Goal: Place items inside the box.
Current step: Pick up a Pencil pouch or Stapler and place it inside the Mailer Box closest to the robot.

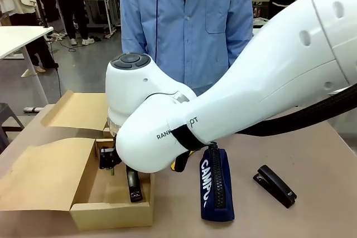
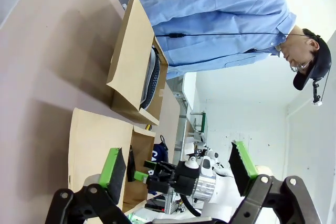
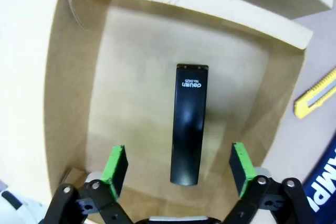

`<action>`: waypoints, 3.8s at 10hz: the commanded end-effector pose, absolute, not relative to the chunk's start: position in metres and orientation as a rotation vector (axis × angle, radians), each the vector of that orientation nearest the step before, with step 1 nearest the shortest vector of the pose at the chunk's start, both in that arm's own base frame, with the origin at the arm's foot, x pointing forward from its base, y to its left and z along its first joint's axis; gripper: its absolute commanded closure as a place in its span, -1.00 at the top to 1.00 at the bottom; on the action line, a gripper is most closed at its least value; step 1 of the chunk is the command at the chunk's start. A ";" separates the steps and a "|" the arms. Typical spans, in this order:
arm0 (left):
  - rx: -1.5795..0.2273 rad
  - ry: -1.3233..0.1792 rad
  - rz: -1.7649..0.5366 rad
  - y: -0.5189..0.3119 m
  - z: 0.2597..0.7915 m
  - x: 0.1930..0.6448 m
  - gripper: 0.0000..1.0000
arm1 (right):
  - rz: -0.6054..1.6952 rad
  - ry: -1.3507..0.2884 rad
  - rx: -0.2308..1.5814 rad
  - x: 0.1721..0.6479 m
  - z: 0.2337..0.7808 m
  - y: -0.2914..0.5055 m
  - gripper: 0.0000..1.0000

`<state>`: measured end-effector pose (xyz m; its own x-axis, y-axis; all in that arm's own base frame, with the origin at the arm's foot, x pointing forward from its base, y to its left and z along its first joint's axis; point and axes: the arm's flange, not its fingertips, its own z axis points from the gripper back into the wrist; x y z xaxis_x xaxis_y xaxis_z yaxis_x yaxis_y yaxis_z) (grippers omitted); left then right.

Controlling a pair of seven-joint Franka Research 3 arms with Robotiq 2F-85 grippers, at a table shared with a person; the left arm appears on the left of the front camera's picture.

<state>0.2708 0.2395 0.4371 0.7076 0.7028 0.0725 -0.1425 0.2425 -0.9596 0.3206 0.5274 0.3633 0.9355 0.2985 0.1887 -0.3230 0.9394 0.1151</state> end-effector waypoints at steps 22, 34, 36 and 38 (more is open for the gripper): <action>-1.207 -0.583 0.603 0.239 0.437 0.270 1.00 | 0.000 -0.019 1.685 0.346 0.360 -0.098 1.00; -1.207 -0.583 0.603 0.239 0.437 0.270 1.00 | -0.053 -0.091 1.648 0.325 0.379 -0.096 1.00; -1.207 -0.583 0.603 0.239 0.437 0.270 1.00 | -0.053 -0.091 1.648 0.325 0.379 -0.096 1.00; -1.207 -0.583 0.603 0.239 0.437 0.270 1.00 | -0.053 -0.091 1.648 0.325 0.379 -0.096 1.00</action>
<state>0.2709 0.2394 0.4369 0.7084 0.7020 0.0729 -0.1426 0.2436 -0.9593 0.3253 -0.0977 0.3730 0.9956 -0.0837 0.0413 -0.0470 -0.0674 0.9966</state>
